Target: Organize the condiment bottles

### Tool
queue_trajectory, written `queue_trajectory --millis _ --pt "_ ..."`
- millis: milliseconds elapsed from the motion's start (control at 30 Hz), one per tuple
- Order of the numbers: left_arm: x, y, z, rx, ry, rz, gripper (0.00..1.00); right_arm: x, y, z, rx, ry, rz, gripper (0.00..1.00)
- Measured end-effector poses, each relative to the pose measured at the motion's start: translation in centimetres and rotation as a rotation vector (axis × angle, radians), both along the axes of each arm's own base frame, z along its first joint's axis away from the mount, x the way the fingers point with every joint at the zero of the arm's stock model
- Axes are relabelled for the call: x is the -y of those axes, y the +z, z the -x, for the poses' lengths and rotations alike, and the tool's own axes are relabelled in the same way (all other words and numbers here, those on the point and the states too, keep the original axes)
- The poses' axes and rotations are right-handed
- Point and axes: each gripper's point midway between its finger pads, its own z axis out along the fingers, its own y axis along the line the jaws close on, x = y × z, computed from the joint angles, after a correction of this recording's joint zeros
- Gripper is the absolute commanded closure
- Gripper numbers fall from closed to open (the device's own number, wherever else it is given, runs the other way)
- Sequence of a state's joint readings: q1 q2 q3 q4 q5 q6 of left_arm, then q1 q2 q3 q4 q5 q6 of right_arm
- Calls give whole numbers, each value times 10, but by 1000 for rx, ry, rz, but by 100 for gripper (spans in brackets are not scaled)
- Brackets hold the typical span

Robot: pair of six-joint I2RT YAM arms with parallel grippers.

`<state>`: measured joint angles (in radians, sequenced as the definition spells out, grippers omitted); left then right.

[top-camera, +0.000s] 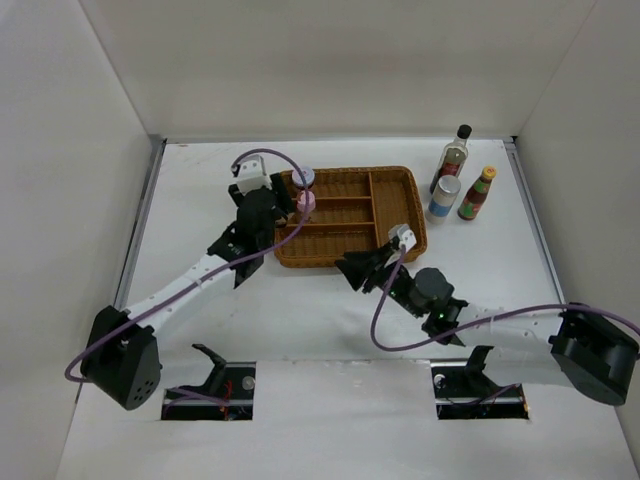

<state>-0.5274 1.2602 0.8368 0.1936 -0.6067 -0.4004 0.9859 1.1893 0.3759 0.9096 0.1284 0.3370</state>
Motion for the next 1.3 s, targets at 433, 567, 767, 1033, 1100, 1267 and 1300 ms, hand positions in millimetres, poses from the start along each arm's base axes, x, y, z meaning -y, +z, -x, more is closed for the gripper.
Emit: queue_trajectory --millis 433,567,767,1033,1100,1267,1300 --pt "75 -44 32 -118 -200 -50 62 44 25 -16 17 -135 -129 61" --pt "73 -64 34 -157 -197 -73 61 55 27 -22 19 -179 -141 57" --pt "69 -107 39 -241 -194 -130 46 66 29 -29 19 -232 -151 61" --pt "69 -114 39 -213 -191 -105 6 70 16 -38 -27 -281 -94 82" --pt "65 -117 44 -210 -193 -102 0 70 20 -42 -36 -303 -83 81" --pt "51 -92 59 -89 -189 -6 0 73 41 -65 -51 -382 -61 77" --pt "47 -83 62 -49 -185 27 0 75 46 -71 -53 -404 -54 74"
